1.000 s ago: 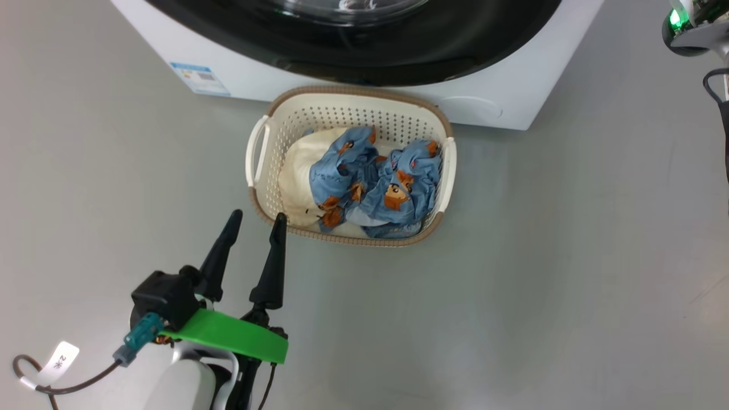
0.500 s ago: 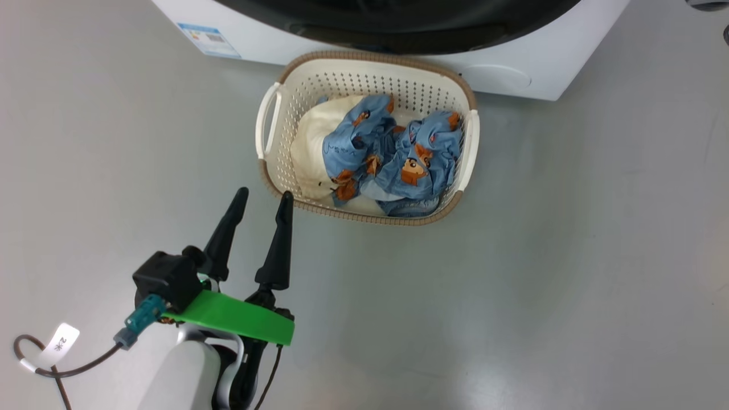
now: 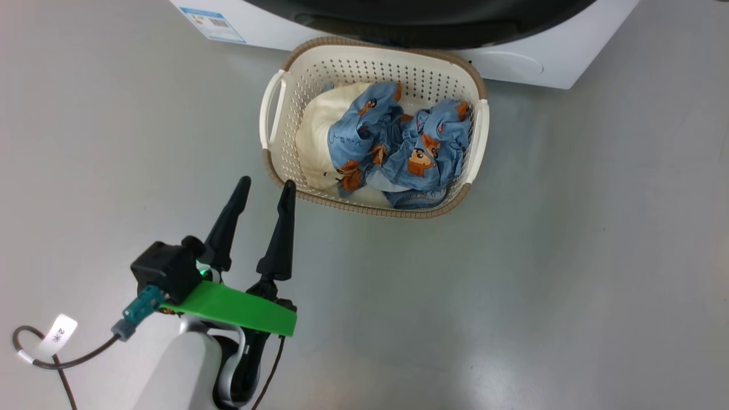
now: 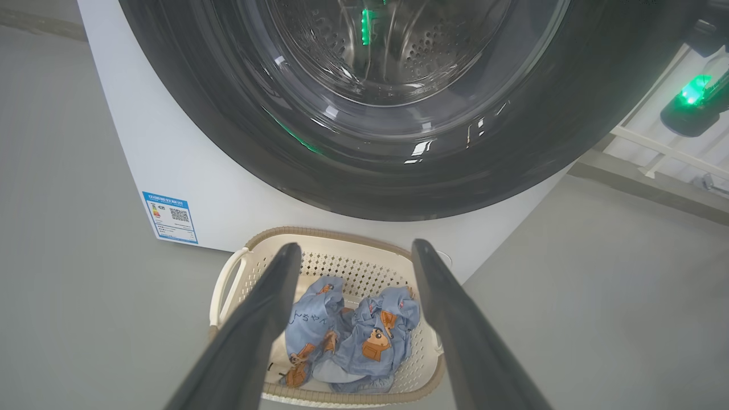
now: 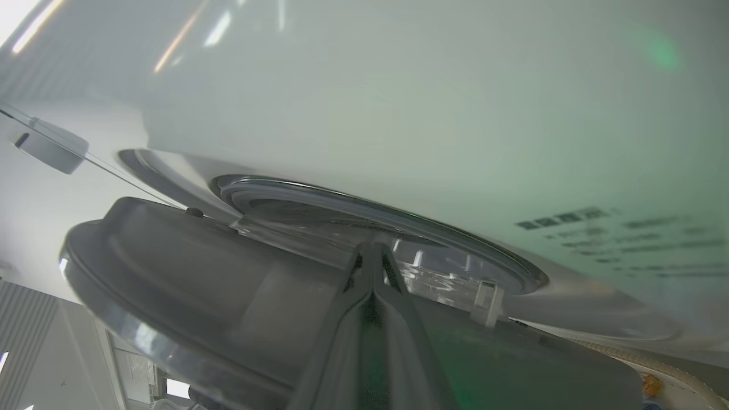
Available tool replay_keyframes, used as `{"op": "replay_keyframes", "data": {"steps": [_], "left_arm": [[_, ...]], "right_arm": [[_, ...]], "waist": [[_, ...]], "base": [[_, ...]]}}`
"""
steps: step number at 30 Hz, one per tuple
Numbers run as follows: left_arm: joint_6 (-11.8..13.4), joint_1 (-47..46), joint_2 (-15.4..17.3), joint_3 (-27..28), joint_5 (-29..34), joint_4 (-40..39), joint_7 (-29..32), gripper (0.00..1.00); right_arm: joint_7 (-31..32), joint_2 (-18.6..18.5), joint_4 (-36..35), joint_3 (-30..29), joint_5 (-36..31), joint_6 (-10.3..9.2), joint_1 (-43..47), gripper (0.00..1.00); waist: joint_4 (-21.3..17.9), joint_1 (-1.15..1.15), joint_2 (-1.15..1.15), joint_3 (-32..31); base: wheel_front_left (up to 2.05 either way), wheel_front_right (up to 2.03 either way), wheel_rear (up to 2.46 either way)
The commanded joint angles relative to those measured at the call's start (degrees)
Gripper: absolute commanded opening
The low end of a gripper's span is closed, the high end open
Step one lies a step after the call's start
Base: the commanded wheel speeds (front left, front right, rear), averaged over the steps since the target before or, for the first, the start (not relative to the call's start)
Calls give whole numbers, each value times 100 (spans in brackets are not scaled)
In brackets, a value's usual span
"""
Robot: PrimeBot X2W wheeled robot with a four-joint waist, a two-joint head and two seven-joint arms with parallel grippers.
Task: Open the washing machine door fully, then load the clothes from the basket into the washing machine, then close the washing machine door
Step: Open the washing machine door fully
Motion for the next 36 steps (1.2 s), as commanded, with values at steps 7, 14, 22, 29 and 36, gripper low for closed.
{"op": "replay_keyframes", "data": {"steps": [7, 14, 22, 29, 36], "left_arm": [[-15, -19, 107, 218, -19, -87, -37, 100], [-15, 127, 106, 267, 88, -48, -37, 100], [-15, 509, 160, 376, 217, 26, -37, 100], [-15, 761, 165, 454, 255, 25, -37, 100], [-15, 1094, 203, 534, 287, 32, -37, 100]], "right_arm": [[291, 228, -367, 306, -40, 9, 451, 0], [404, 296, -604, 455, -7, 9, 1002, 0], [588, 434, -933, 678, 56, 9, 1746, 0], [747, 522, -1188, 799, 134, 9, 2260, 0], [875, 680, -1465, 907, 215, 9, 2830, 0]], "waist": [[-30, 0, 0, -224], [-90, 0, 0, -574], [-199, 0, 0, -1123], [-217, 0, 0, -1496], [-217, 0, 0, -1880]], "base": [[0, 0, 0], [0, 0, 0], [0, 0, 0], [0, 0, 0], [0, 0, 0]]}}
